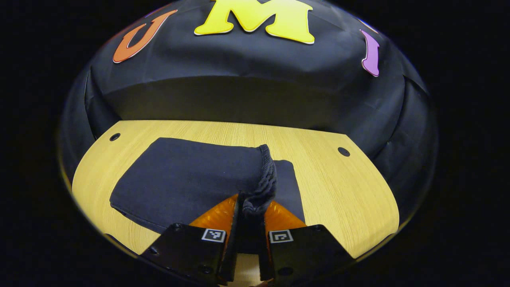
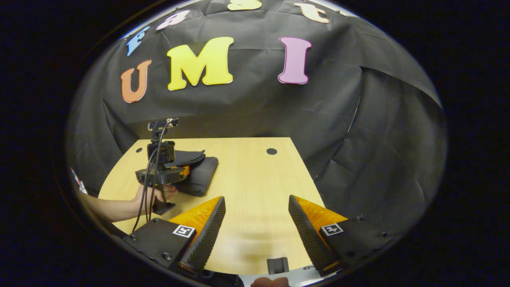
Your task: Grasp the waist and the cuffs of the jeans and fold them to make the two legs overlap; first hold the waist and fold one-third of the jeans toward the cuffs, then hold the cuffs and fold the remaining one-third in the same direction to finish folding.
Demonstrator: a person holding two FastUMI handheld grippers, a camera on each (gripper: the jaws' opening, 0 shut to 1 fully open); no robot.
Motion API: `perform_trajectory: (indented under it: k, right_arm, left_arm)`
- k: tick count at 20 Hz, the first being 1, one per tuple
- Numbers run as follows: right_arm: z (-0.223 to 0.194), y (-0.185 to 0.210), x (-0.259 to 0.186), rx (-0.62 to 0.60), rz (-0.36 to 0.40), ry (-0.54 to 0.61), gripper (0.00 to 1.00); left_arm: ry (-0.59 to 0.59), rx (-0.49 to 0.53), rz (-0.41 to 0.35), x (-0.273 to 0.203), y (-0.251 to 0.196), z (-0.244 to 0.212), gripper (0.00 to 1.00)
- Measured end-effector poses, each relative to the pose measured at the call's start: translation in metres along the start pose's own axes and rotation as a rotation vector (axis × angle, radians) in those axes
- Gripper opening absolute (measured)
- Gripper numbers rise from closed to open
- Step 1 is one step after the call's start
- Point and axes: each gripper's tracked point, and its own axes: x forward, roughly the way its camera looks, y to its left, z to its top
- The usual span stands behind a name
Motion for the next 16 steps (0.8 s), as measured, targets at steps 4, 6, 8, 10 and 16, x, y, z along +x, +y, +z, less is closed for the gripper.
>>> perform_trajectory:
  k: [4, 6, 8, 10, 16]
  right_arm:
    - [-0.003, -0.001, -0.003, 0.005, -0.003, -0.004, 0.98]
    - [-0.003, -0.002, -0.006, 0.005, -0.007, -0.01, 0.99]
    - [-0.003, -0.002, -0.01, 0.007, -0.011, -0.017, 0.99]
    - [-0.001, -0.002, -0.014, 0.014, -0.013, -0.025, 0.98]
    - [0.009, 0.021, -0.026, 0.018, 0.016, -0.082, 0.99]
  left_arm:
    - [-0.013, -0.003, -0.006, -0.002, -0.007, 0.002, 0.49]
    - [-0.021, -0.008, -0.013, -0.007, -0.013, 0.004, 0.81]
    - [-0.039, 0.004, -0.017, -0.012, -0.016, 0.009, 0.79]
    - [-0.056, 0.015, -0.028, -0.019, -0.019, 0.014, 0.79]
    - [-0.132, 0.022, -0.043, -0.064, -0.01, 0.041, 0.8]
